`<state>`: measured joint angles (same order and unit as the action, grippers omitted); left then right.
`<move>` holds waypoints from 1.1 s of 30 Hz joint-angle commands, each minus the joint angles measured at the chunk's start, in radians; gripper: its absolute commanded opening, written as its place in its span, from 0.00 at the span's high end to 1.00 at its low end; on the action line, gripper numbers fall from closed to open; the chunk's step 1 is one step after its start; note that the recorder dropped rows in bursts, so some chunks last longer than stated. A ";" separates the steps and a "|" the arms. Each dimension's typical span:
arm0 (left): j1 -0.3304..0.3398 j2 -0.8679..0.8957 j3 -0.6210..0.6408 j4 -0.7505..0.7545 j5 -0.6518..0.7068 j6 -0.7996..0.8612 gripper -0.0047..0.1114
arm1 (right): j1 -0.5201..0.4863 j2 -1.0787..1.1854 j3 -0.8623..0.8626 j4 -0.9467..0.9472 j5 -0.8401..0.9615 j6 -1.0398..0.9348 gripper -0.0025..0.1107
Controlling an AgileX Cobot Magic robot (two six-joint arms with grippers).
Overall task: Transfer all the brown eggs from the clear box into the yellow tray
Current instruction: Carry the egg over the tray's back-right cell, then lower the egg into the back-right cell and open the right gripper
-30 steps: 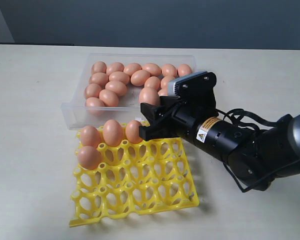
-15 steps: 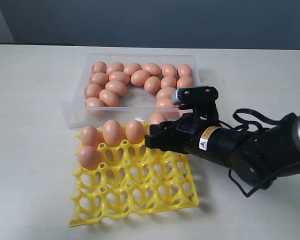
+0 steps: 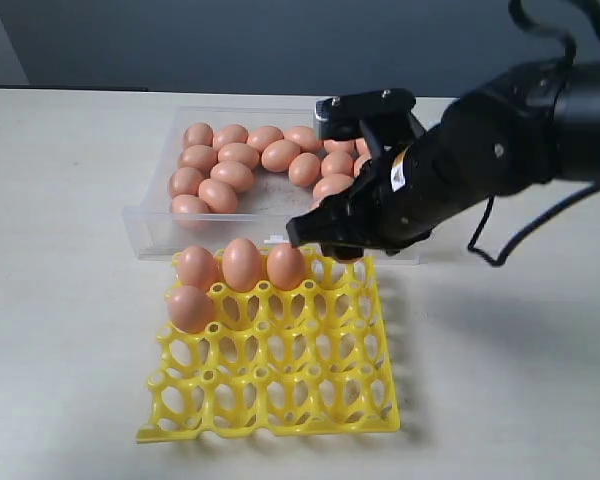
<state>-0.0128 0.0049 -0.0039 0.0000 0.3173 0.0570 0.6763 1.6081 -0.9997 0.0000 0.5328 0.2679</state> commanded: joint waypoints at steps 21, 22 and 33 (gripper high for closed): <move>0.004 -0.005 0.004 0.000 -0.010 0.000 0.96 | -0.188 0.382 -0.401 0.416 0.688 -0.596 0.98; 0.004 -0.005 0.004 0.000 -0.010 0.000 0.96 | -0.188 0.384 -0.401 0.416 0.688 -0.609 0.98; 0.004 -0.005 0.004 0.000 -0.010 0.000 0.96 | -0.188 0.409 -0.401 0.433 0.688 -0.634 0.97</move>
<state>-0.0128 0.0049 -0.0039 0.0000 0.3173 0.0570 0.4938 2.0177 -1.3953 0.4233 1.2169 -0.3462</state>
